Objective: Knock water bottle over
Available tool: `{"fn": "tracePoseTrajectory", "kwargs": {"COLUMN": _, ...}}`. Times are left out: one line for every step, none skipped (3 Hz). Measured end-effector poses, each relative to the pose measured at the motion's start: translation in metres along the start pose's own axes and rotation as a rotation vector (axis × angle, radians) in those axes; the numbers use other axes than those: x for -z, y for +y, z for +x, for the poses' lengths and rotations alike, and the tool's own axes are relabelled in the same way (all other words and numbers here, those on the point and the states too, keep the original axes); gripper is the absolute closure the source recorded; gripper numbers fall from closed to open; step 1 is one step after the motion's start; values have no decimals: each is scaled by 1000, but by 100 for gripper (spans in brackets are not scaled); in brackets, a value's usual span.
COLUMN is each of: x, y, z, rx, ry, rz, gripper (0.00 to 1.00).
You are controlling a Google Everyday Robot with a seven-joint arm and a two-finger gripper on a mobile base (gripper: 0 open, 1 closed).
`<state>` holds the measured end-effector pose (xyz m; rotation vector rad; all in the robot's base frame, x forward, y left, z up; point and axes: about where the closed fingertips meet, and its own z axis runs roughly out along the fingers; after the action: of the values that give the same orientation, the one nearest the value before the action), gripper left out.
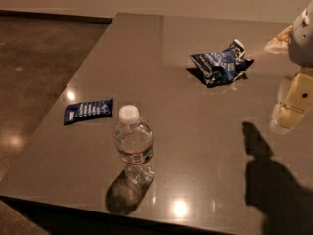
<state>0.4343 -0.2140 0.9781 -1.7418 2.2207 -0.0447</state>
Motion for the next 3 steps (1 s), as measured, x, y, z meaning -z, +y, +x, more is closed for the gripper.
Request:
{"fn": "tracePoseTrajectory", "kwargs": {"x": -17, "y": 17, "z": 2, "rx": 25, "ry": -81, "rz": -102, "gripper": 0}}
{"fn": "tracePoseTrajectory", "kwargs": {"x": -25, "y": 48, "z": -24, "rx": 75, "ry": -243, "rz": -197, "gripper": 0}}
{"fn": "tracePoseTrajectory", "kwargs": {"x": -26, "y": 82, "z": -59, "rx": 122, "ry": -374, "rz": -218, "gripper": 0}}
